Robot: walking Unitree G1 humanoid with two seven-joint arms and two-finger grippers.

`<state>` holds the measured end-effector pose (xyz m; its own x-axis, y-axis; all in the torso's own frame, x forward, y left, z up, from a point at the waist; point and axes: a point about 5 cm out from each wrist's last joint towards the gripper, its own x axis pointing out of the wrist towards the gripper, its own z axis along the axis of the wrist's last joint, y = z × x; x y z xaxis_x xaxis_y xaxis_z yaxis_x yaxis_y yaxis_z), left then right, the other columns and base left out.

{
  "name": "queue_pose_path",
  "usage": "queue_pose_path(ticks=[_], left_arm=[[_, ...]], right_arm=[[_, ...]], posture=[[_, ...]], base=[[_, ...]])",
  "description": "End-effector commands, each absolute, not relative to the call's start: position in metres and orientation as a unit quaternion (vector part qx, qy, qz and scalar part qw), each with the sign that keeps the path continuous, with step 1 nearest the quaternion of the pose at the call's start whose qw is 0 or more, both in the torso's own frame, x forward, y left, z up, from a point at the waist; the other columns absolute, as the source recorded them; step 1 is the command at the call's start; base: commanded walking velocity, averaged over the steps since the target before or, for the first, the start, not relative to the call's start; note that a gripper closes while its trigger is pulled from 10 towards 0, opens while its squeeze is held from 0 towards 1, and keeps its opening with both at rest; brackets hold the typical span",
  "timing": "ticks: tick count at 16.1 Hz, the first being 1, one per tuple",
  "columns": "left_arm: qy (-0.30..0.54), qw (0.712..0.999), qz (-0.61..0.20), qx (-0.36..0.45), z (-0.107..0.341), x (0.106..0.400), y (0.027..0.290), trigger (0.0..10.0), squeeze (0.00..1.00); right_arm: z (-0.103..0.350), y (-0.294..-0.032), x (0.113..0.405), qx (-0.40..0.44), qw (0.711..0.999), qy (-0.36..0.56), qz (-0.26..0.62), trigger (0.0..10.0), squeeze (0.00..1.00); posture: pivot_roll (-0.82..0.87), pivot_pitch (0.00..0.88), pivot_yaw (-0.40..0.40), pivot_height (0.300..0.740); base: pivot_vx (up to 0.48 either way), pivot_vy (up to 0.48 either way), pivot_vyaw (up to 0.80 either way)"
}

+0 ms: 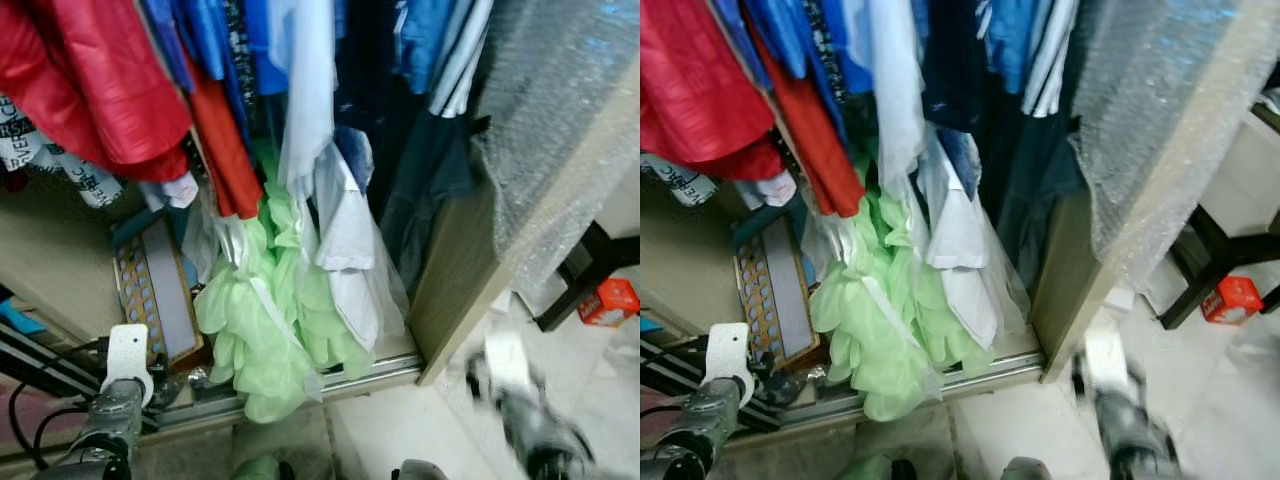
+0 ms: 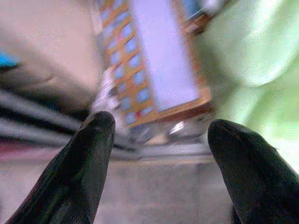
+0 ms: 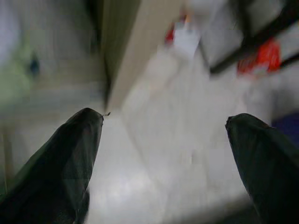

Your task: Clean up the room

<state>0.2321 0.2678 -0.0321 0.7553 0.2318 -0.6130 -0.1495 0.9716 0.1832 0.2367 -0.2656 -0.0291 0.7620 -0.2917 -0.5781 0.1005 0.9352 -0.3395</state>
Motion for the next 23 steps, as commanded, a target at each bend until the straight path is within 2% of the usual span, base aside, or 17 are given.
queue_pose_path(ticks=[1, 3, 4, 5, 7, 9, 10, 12, 13, 15, 19, 21, 23], left_arm=[[0.303, 0.949, 0.066, 0.061, -0.023, 0.244, 0.262, 10.0, 0.00], [0.253, 0.966, 0.025, 0.040, -0.011, 0.259, 0.251, 10.0, 0.00], [0.221, 0.974, -0.001, 0.039, -0.004, 0.265, 0.242, 10.0, 0.00], [0.174, 0.983, -0.042, 0.037, 0.006, 0.271, 0.227, 10.0, 0.00], [0.131, 0.989, -0.067, 0.033, 0.016, 0.272, 0.215, 10.0, 0.00], [0.087, 0.992, -0.083, 0.031, 0.025, 0.268, 0.200, 10.0, 0.00], [0.075, 0.993, -0.084, 0.032, 0.026, 0.262, 0.193, 10.0, 0.00], [0.060, 0.994, -0.083, 0.035, 0.028, 0.254, 0.189, 10.0, 0.00], [0.044, 0.995, -0.081, 0.039, 0.031, 0.245, 0.189, 10.0, 0.00], [0.013, 0.997, -0.066, 0.039, 0.049, 0.237, 0.191, 10.0, 0.00], [-0.059, 0.996, -0.051, 0.032, 0.085, 0.242, 0.175, 10.0, 0.00], [-0.055, 0.997, -0.045, 0.035, 0.083, 0.240, 0.174, 10.0, 0.00], [-0.045, 0.998, -0.021, 0.043, 0.076, 0.240, 0.179, 10.0, 0.00]], right_arm=[[-0.027, -0.268, 0.238, -0.130, 0.930, 0.322, -0.115, 10.0, 0.00], [-0.016, -0.259, 0.254, -0.073, 0.947, 0.284, -0.128, 10.0, 0.00], [-0.012, -0.250, 0.262, -0.010, 0.953, 0.269, -0.138, 10.0, 0.00], [0.001, -0.231, 0.273, -0.020, 0.970, 0.225, -0.094, 10.0, 0.00], [0.013, -0.212, 0.275, 0.001, 0.978, 0.200, -0.062, 10.0, 0.00], [0.022, -0.190, 0.266, 0.006, 0.984, 0.179, 0.007, 10.0, 0.00], [0.020, -0.182, 0.254, -0.031, 0.983, 0.174, 0.052, 10.0, 0.00], [0.016, -0.180, 0.239, -0.067, 0.981, 0.168, 0.074, 10.0, 0.00], [0.026, -0.181, 0.229, -0.087, 0.986, 0.120, 0.078, 10.0, 0.00], [0.061, -0.179, 0.227, -0.131, 0.988, 0.034, 0.074, 10.0, 0.00], [0.101, -0.168, 0.230, -0.182, 0.979, -0.057, 0.068, 10.0, 0.00], [0.105, -0.167, 0.234, -0.180, 0.979, -0.067, 0.068, 10.0, 0.00], [0.101, -0.171, 0.239, -0.143, 0.987, -0.054, 0.049, 10.0, 0.00]], posture=[[-0.12, 0.000, 0.081, 0.740], [-0.12, 0.000, 0.080, 0.740], [-0.12, 0.000, 0.080, 0.740], [-0.12, 0.000, 0.086, 0.740], [-0.12, 0.000, 0.087, 0.740], [-0.12, 0.000, 0.087, 0.740], [-0.12, 0.000, 0.085, 0.740], [-0.11, 0.000, 0.082, 0.740], [-0.11, 0.000, 0.075, 0.740], [-0.10, 0.000, 0.057, 0.740], [-0.07, 0.000, 0.024, 0.740], [-0.08, 0.000, 0.024, 0.740], [-0.08, 0.000, 0.025, 0.740]], base=[[0.000, 0.000, 0.00], [0.000, 0.000, 0.00], [0.000, 0.000, 0.00], [0.000, 0.000, 0.00], [0.000, 0.000, 0.00], [0.000, 0.000, 0.00], [0.000, 0.000, 0.00], [0.000, 0.000, 0.00], [0.000, 0.000, 0.00], [0.000, 0.000, 0.00], [0.000, 0.000, 0.00], [0.000, 0.000, 0.00], [0.000, 0.000, 0.00]])
